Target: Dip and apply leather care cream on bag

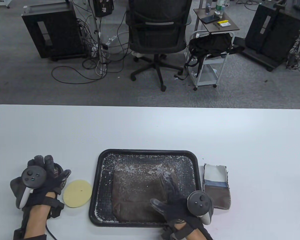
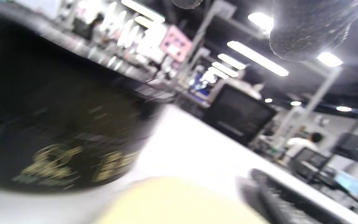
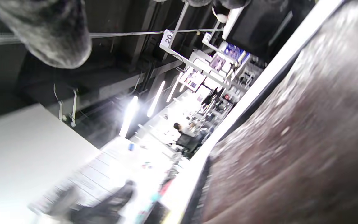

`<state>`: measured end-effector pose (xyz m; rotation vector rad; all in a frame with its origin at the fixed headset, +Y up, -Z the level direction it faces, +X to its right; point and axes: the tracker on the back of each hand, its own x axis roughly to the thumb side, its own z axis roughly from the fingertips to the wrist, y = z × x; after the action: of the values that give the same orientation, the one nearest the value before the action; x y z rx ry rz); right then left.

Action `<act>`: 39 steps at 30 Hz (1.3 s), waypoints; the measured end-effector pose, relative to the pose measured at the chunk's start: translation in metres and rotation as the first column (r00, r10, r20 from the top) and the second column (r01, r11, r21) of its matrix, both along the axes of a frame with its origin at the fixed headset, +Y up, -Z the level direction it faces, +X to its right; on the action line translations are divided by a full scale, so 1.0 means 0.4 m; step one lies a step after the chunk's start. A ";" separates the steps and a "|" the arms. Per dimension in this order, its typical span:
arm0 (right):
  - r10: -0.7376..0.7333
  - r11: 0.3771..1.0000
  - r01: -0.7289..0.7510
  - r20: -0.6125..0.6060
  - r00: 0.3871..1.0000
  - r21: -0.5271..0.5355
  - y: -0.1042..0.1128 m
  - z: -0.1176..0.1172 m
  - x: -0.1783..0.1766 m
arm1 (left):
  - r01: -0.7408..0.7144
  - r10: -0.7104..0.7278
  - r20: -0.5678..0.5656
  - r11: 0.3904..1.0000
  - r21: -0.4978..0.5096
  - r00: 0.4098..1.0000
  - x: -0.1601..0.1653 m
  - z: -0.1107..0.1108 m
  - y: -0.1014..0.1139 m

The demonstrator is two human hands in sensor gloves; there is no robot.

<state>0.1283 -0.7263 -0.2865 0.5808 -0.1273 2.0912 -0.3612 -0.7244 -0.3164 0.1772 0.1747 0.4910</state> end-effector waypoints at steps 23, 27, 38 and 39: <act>0.742 0.670 -0.739 0.010 0.671 -0.070 -0.039 -0.031 0.029 | 0.320 -0.207 0.796 0.947 0.018 0.568 0.574 0.108 -0.086; 0.750 0.660 -0.749 -0.002 0.661 -0.065 -0.045 -0.028 0.020 | 0.359 -0.235 0.799 0.933 0.025 0.553 0.585 0.110 -0.092; 0.741 0.667 -0.741 -0.038 0.671 -0.081 -0.053 -0.026 0.011 | 0.338 -0.248 0.795 0.939 0.058 0.554 0.576 0.112 -0.081; 0.739 0.669 -0.739 -0.042 0.673 -0.080 -0.053 -0.025 0.009 | 0.334 -0.247 0.792 0.941 0.058 0.558 0.573 0.111 -0.079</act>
<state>0.1321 -0.7476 -0.2966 0.6493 0.2615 2.8749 -0.1320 -0.7562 -0.2718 -0.1295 -0.7167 0.1826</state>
